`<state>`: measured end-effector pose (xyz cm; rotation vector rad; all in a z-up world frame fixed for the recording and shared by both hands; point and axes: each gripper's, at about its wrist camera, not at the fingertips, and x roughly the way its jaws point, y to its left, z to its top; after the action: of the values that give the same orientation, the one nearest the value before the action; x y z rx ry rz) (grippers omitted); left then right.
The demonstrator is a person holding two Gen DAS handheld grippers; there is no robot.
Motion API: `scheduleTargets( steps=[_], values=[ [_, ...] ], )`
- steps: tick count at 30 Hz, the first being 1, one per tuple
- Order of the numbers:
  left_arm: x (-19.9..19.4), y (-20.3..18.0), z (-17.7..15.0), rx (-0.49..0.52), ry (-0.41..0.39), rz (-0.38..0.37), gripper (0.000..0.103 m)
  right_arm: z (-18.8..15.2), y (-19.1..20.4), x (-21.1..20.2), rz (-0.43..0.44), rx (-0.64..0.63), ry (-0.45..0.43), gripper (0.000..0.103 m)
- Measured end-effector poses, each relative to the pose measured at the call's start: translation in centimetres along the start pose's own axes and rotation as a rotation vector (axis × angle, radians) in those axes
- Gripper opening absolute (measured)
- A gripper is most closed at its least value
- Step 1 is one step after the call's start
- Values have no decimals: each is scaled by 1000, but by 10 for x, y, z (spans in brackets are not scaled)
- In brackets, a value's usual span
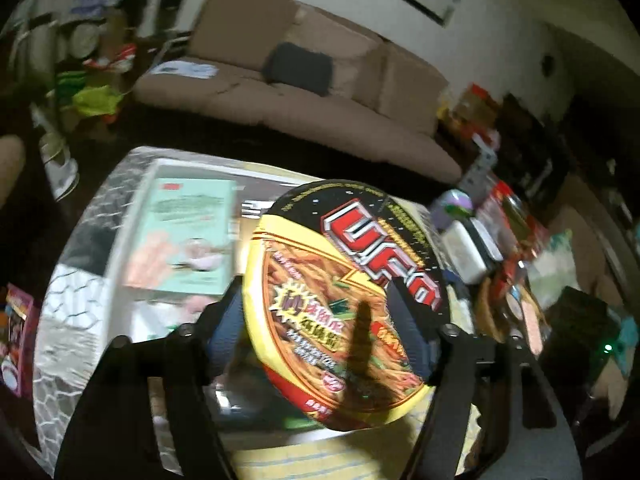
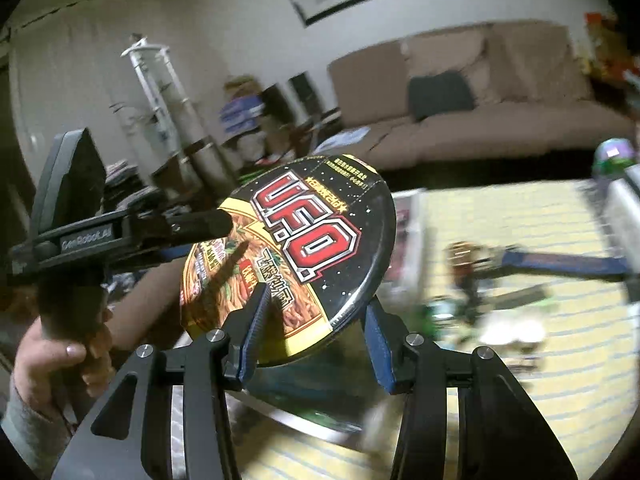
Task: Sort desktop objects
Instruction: 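Carry the UFO noodle bowl over the white box with the right tool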
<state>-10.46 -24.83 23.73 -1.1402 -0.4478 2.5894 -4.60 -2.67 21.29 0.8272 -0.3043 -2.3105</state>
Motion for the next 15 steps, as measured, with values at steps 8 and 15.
scheduleTargets(
  steps=[8, 15],
  values=[
    [38, 126, -4, -148, 38, 65, 71, 14, 35, 137, -4, -31, 165, 47],
    [62, 158, -16, -163, 69, 77, 71, 7, 30, 188, -24, -43, 221, 47]
  ],
)
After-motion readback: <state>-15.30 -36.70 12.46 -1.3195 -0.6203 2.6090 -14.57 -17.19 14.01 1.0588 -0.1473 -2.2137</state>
